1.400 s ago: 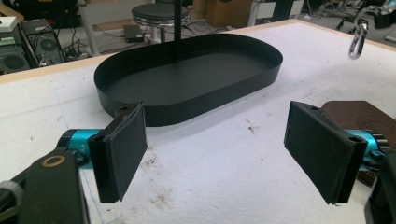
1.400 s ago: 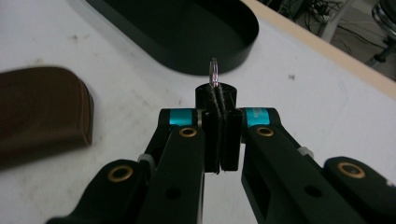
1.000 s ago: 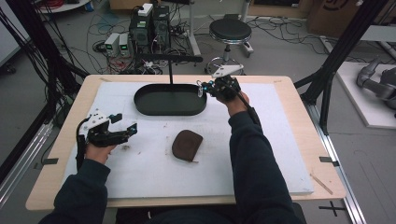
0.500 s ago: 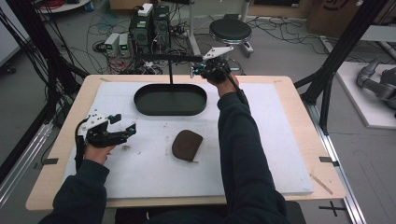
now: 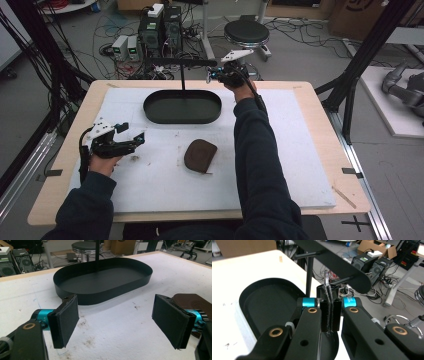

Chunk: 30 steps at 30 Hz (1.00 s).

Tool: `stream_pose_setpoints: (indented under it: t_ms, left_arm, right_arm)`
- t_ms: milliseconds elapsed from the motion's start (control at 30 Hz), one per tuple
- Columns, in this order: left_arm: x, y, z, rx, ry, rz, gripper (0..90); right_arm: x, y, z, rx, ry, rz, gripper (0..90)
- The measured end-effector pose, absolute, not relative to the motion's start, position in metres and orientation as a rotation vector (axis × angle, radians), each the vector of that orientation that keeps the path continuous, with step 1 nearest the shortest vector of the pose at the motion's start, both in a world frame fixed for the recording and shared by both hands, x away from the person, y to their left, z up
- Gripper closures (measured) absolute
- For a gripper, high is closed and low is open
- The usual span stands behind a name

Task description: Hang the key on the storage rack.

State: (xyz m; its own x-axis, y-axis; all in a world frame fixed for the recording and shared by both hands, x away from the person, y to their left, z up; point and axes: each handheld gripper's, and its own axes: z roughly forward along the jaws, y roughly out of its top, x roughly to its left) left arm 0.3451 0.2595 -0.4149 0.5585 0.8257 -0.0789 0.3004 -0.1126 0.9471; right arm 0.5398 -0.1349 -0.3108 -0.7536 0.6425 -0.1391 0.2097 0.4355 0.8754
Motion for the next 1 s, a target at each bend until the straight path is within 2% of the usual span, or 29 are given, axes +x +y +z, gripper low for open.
stream_pose_setpoints:
  t_ms: [533,567,633,667,733,767,800,867,1000]
  left_arm:
    - [0.345,0.261,-0.416,1.682,0.952,0.585,21.5]
    - [0.345,0.261,-0.416,1.680,0.953,0.584,21.5]
    - [0.345,0.261,-0.416,1.679,0.954,0.583,21.5]
    - [0.345,0.262,-0.416,1.676,0.954,0.582,21.5]
    - [0.345,0.262,-0.416,1.676,0.953,0.583,21.5]
    - [0.346,0.262,-0.416,1.674,0.953,0.582,21.5]
    - [0.346,0.262,-0.416,1.674,0.953,0.582,21.5]
    - [0.345,0.262,-0.416,1.672,0.952,0.581,21.5]
    - [0.346,0.262,-0.416,1.675,0.950,0.578,21.5]
  right_arm:
    - [0.549,-0.124,-0.320,0.822,2.167,1.191,88.7]
    - [0.549,-0.124,-0.320,0.825,2.160,1.193,86.6]
    - [0.548,-0.126,-0.319,0.857,2.149,1.185,68.6]
    - [0.547,-0.128,-0.318,0.872,2.143,1.188,64.3]
    - [0.545,-0.131,-0.317,0.860,2.141,1.190,61.1]
    - [0.538,-0.138,-0.313,0.830,2.143,1.177,54.6]
    - [0.538,-0.138,-0.313,0.830,2.143,1.177,54.6]
    - [0.526,-0.152,-0.309,0.796,2.148,1.218,47.9]
    - [0.506,-0.172,-0.305,0.748,2.199,1.318,42.5]
